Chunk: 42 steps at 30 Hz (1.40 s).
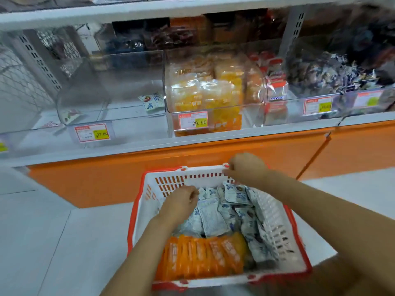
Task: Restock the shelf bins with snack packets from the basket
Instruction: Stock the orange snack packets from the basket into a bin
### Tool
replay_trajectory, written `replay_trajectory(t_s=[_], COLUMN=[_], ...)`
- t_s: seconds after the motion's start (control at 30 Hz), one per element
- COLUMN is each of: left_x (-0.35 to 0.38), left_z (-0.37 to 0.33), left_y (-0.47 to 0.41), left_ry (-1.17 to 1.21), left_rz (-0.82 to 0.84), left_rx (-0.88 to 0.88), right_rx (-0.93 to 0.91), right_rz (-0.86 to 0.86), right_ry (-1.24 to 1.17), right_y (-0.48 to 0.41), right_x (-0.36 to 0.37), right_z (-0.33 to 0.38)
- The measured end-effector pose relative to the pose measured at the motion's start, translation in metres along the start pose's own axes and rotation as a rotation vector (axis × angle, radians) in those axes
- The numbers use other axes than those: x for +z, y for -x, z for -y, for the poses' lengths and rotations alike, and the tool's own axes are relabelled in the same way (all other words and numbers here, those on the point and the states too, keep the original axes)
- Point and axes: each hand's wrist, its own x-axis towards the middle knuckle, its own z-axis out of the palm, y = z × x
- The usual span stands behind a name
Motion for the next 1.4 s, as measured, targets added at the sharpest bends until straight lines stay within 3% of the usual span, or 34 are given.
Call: replay_trajectory(t_s=[0.07,0.13,0.23,0.4,0.57,0.67,0.8,1.03,1.2,1.3,1.4], left_x=[0.023,0.042,0.061,0.067,0.07,0.069,0.066,0.062,0.033,-0.008,-0.058], left_z=[0.015,0.026,0.035,0.031,0.031,0.031,0.03,0.028,0.018,-0.003,-0.038], left_y=[0.016,0.03,0.04,0.036,0.036,0.038,0.04,0.042,0.035,0.018,0.005], left_ry=[-0.04,-0.039,-0.113,-0.142,-0.133,-0.126,-0.127,-0.058,0.166,0.117,0.204], left_rz=[0.204,0.3,0.366,0.344,0.332,0.323,0.323,0.306,0.083,-0.134,-0.384], left_rx=[-0.052,-0.091,-0.141,-0.194,-0.208,-0.217,-0.222,-0.247,-0.287,-0.2,-0.039], right_rx=[0.058,0.047,0.137,0.26,0.407,0.331,0.404,0.479,0.348,0.246,0.181], right_rz=[0.293,0.556,0.725,0.606,0.358,0.393,0.505,0.493,0.614,0.347,0.029], right_ry=[-0.044,-0.01,-0.047,-0.262,-0.51,-0.549,-0.576,-0.694,-0.92,-0.769,-0.813], right_y=[0.015,0.03,0.046,0.056,0.053,0.056,0.054,0.06,0.055,0.044,0.042], right_x=[0.047,0.094,0.153,0.189,0.184,0.174,0.179,0.174,0.139,0.088,0.016], right_z=[-0.002,-0.003,0.0,0.014,0.01,0.003,-0.008,-0.017,-0.031,-0.028,-0.018])
